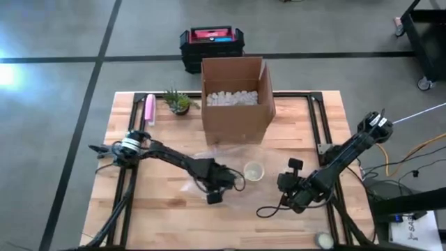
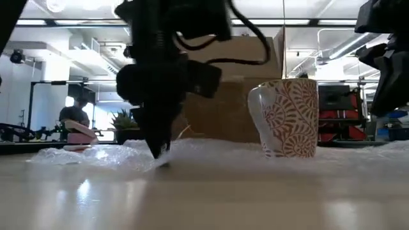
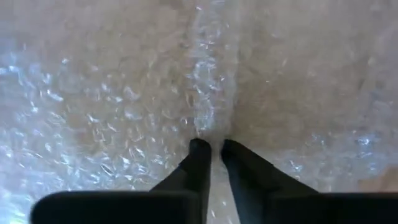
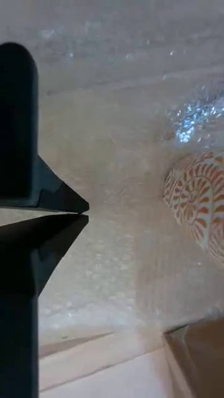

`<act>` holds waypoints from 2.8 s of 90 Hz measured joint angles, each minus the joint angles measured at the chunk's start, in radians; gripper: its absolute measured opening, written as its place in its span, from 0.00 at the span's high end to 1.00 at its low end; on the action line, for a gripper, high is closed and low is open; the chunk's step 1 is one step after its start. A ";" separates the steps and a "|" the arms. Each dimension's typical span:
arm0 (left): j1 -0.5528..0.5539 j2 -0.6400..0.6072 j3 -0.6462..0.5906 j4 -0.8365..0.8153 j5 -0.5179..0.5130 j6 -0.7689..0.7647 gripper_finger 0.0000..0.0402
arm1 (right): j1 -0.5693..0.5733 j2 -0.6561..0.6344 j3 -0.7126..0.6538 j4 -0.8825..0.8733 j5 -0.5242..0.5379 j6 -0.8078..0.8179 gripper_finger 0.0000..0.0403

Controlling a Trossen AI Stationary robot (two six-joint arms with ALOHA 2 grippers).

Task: Wrap mug
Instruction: Wrap the orange patterned mug using the bubble wrap

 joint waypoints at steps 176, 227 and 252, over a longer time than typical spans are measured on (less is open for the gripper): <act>-0.105 -0.481 -0.345 0.291 -0.077 -0.119 0.51 | -0.024 -0.011 -0.192 0.052 -0.437 0.500 0.55; -0.093 -0.480 -0.353 0.478 -0.287 0.010 0.64 | -0.069 -0.011 0.011 0.258 0.082 -0.039 0.96; -0.089 -0.480 -0.353 0.569 -0.288 0.091 0.73 | -0.168 0.026 0.019 0.808 0.169 -0.591 1.00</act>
